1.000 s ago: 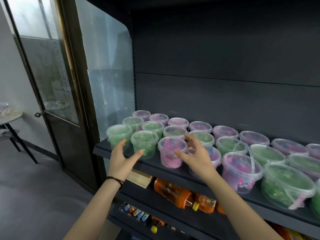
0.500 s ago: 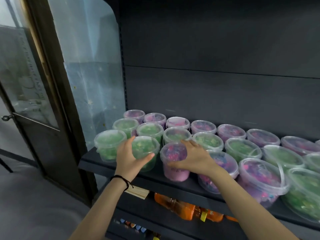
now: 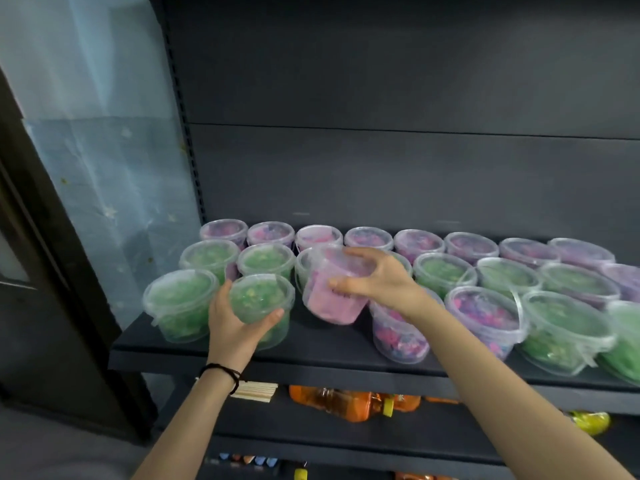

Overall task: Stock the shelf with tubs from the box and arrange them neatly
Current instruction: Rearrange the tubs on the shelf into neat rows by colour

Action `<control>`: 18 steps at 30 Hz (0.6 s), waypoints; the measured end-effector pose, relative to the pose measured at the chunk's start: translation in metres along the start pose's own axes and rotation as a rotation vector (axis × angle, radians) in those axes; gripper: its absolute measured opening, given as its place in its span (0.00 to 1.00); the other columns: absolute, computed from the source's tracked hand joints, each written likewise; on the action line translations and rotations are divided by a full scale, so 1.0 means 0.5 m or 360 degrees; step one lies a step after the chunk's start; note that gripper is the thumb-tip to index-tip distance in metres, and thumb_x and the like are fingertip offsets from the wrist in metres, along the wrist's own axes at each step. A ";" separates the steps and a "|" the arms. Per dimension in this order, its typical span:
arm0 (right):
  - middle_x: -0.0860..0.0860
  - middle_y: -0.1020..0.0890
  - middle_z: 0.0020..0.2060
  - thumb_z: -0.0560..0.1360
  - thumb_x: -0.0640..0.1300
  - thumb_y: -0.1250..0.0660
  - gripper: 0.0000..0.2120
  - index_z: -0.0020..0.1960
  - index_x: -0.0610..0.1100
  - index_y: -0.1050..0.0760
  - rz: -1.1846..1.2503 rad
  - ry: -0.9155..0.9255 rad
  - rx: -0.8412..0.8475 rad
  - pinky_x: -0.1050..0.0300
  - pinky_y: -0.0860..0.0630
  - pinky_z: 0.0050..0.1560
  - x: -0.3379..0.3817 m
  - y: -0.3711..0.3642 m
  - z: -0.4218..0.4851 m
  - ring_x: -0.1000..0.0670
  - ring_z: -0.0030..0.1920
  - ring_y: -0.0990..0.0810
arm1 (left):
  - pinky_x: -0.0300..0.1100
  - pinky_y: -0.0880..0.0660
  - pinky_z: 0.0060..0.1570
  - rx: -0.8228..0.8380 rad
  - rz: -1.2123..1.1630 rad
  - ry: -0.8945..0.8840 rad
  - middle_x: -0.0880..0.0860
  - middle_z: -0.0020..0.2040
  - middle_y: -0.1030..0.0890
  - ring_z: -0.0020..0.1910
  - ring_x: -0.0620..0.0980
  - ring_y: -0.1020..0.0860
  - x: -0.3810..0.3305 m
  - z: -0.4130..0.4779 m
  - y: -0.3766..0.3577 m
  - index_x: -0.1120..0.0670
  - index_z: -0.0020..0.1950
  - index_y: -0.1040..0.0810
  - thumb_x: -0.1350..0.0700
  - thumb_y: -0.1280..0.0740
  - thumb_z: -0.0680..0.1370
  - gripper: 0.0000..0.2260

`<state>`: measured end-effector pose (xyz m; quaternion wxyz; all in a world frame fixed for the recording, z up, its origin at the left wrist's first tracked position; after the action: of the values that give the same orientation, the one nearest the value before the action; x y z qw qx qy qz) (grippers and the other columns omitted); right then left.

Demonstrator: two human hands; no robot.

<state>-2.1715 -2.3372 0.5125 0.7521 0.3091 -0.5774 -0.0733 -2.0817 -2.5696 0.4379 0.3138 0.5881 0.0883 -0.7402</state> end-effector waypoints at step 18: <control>0.43 0.33 0.66 0.63 0.66 0.26 0.38 0.66 0.48 0.27 -0.0518 -0.0370 -0.0635 0.50 0.37 0.69 -0.199 0.297 0.244 0.39 0.67 0.38 | 0.23 0.28 0.39 -0.0041 -0.0212 -0.0185 0.22 0.45 0.26 0.46 0.24 0.25 -0.073 -0.013 -0.090 0.19 0.42 0.30 0.68 0.21 0.63 0.41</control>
<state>-2.3515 -2.2184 0.5297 0.7051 0.2332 -0.5767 -0.3403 -2.0978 -2.5177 0.4590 0.2760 0.5328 0.1186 -0.7911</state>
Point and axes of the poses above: each hand's wrist, its own z-axis towards the middle knuckle, its own y-axis out of the back of the hand, x = y × z, the point moved 6 cm from there along z, towards the middle knuckle
